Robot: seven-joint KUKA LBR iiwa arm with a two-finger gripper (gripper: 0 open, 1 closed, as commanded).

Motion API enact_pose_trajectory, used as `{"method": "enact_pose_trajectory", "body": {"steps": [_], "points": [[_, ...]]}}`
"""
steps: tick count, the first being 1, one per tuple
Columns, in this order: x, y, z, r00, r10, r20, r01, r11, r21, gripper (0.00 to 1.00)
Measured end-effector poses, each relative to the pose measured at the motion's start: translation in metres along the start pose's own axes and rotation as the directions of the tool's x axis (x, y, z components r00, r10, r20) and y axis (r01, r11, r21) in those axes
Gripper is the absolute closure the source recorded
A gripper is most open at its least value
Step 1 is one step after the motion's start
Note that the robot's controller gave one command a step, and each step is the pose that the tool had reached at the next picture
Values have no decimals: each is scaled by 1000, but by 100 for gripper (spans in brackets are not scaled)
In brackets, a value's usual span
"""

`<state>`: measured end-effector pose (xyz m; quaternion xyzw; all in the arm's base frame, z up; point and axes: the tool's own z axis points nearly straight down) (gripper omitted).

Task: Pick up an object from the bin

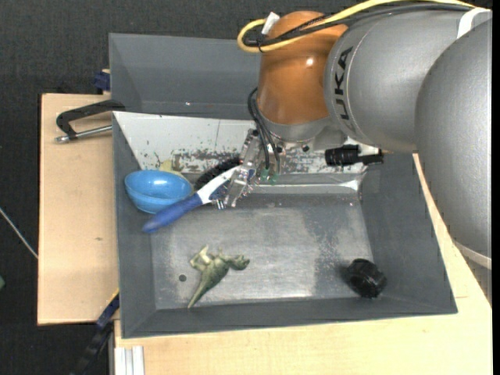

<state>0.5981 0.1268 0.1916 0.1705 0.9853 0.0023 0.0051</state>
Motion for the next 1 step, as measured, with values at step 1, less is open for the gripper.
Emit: {"method": "enact_pose_trajectory", "body": {"steps": [1], "points": [[-3,-11,-41,1000,-2,-1,2,1000,2,100]]}}
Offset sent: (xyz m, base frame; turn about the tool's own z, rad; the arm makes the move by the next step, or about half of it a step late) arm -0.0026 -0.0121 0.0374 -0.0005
